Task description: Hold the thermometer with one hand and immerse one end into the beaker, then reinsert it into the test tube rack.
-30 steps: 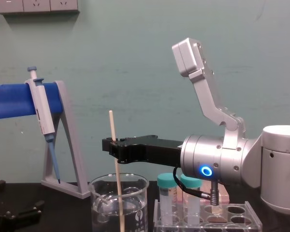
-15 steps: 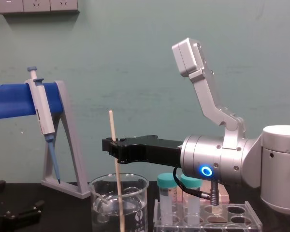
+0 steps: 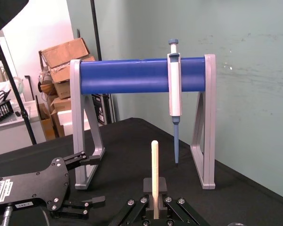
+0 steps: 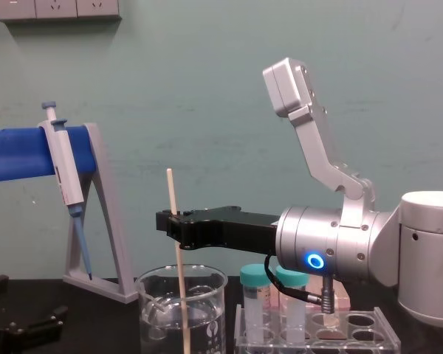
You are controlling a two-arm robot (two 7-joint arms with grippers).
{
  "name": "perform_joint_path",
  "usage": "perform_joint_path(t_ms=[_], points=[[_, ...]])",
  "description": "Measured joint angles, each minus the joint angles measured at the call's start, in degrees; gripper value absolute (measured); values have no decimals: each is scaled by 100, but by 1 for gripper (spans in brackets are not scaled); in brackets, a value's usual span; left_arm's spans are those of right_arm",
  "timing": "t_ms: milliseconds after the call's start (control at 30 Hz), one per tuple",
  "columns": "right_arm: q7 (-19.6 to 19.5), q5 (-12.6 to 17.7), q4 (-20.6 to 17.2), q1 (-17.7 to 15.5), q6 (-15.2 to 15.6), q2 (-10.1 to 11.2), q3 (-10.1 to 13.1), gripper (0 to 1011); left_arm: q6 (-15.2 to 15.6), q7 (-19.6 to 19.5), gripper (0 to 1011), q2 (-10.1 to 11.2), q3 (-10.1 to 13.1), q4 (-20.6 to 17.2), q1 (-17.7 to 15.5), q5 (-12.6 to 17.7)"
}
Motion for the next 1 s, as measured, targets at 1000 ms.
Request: perform_joint_path(t_ms=[1000], points=[[19,578,-2038,-31,792,683,423,48,0,0,1004,0,0,0,0,0]])
